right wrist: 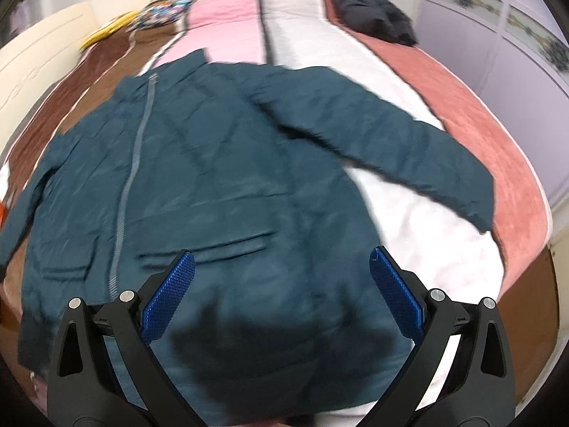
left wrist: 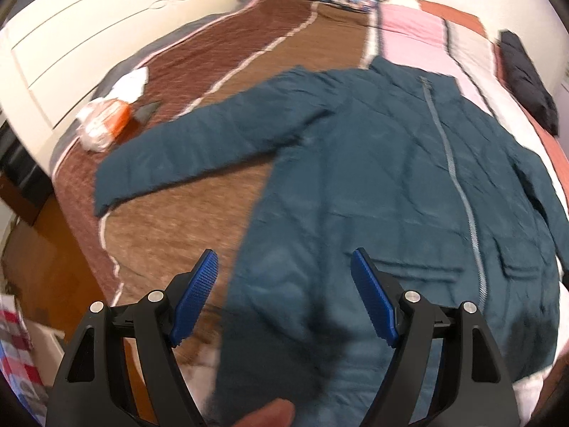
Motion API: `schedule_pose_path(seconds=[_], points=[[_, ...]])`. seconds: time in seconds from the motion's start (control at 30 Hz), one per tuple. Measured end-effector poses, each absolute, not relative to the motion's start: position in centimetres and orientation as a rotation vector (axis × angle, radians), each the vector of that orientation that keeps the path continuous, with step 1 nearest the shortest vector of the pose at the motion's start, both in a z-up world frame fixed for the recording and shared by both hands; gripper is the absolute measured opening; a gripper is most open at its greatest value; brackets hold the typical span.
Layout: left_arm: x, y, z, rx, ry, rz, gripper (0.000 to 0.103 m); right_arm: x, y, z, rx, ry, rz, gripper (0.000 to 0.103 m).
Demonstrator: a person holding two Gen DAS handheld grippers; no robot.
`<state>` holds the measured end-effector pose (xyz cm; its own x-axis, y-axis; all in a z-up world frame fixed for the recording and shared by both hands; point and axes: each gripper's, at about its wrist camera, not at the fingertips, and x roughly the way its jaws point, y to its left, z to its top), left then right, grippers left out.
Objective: Fold large clothes
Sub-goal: 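Move the right gripper to the sleeve cuff beside it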
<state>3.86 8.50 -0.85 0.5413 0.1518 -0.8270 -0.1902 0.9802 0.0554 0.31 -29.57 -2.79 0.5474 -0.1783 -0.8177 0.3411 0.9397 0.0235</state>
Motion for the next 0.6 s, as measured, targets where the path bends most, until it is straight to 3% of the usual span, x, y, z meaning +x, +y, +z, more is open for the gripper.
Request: schedule_pose_path(seconds=[0.6], points=[[7.9,16.8,-2.1,-0.138,0.979,0.373,0.076,-0.7,-43.4,-3.2,0.42,0.873,-0.529,0.098]])
